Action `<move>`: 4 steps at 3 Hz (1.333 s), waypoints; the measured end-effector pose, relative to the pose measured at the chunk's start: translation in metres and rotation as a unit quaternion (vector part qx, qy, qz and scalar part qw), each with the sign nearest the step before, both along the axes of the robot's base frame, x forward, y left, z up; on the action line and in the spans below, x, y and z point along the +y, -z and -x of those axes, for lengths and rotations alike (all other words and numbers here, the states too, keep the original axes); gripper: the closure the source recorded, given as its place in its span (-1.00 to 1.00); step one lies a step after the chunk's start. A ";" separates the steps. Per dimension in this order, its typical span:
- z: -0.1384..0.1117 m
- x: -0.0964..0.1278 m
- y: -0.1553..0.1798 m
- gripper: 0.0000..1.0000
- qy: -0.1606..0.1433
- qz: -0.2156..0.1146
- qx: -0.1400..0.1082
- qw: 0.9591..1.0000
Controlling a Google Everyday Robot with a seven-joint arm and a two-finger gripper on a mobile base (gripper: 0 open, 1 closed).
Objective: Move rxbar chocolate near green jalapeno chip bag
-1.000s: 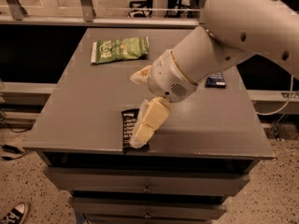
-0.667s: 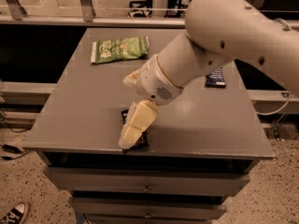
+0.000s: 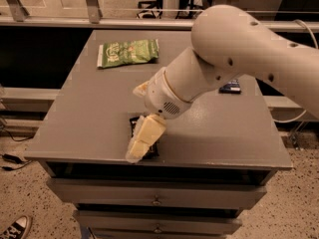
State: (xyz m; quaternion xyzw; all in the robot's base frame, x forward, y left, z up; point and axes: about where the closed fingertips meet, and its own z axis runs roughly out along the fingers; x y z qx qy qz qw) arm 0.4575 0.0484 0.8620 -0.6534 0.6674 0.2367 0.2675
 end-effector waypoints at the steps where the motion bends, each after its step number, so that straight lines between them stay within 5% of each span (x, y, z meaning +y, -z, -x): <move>1: 0.000 -0.007 0.013 -1.00 0.012 0.002 0.008 1.000; 2: 0.001 -0.012 0.023 -0.65 0.020 0.001 0.017 1.000; 4: 0.005 -0.012 0.027 0.43 0.024 -0.005 0.022 0.999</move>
Offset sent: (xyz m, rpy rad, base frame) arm 0.0008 -0.0201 -0.0361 0.0031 0.0609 -0.0648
